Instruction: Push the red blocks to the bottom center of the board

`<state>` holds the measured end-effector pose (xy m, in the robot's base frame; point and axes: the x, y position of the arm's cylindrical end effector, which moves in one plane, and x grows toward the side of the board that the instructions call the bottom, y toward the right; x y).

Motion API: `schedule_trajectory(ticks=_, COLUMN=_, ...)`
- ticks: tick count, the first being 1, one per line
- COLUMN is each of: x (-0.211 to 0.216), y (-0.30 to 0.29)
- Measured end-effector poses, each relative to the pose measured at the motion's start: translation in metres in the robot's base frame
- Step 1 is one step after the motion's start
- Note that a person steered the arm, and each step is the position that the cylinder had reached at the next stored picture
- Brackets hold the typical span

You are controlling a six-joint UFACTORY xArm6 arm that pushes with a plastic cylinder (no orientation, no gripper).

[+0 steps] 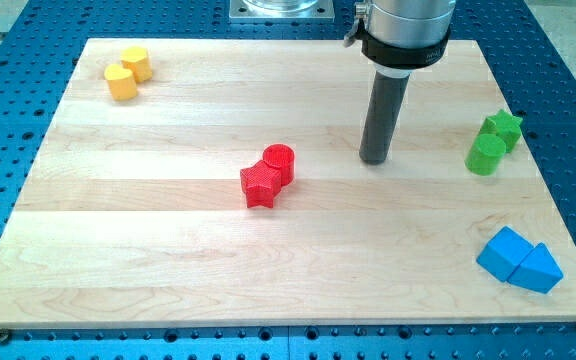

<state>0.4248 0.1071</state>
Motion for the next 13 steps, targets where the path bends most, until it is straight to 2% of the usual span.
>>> schedule_trajectory(ticks=7, x=-0.003, y=-0.027)
schedule_trajectory(ticks=8, x=-0.046, y=-0.027)
schedule_trajectory(ticks=9, x=-0.046, y=-0.041)
schedule_trajectory(ticks=10, x=-0.041, y=-0.068)
schedule_trajectory(ticks=12, x=0.016, y=-0.152)
schedule_trajectory(ticks=13, x=0.041, y=-0.157)
